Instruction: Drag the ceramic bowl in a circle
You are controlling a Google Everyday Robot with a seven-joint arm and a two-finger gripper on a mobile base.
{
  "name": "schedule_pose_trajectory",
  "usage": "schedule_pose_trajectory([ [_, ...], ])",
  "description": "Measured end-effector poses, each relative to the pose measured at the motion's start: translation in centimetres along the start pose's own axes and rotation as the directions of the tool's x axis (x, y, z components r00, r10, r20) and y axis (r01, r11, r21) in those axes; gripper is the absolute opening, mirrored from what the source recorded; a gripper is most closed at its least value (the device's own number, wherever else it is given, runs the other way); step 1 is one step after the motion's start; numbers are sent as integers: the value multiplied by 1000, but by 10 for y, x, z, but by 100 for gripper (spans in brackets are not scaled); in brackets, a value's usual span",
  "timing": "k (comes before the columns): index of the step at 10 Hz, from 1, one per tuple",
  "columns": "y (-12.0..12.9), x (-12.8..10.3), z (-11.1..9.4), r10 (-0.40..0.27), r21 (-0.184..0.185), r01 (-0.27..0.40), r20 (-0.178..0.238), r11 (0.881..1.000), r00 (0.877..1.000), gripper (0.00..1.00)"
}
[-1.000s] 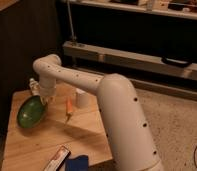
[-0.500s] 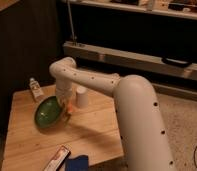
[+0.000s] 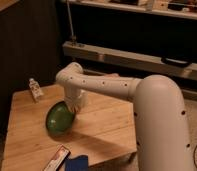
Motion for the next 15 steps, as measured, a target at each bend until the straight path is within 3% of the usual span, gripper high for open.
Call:
schedule_pose_trajectory([
  [3, -50, -44, 20, -130, -67, 133, 42, 989, 991, 0],
  [5, -94, -74, 28, -232, -91, 237, 60, 967, 971, 0],
  [7, -141, -86, 27, -316, -94, 320, 60, 943, 947, 0],
  [9, -180, -80, 21, -345, -63, 348, 55, 935, 937, 0],
  [11, -200, -66, 17, -350, -33, 353, 57, 935, 935, 0],
  [13, -203, -31, 11, -325, -5, 326, 52, 946, 944, 0],
  [15, -187, 5, 9, -274, 8, 274, 49, 962, 961, 0],
])
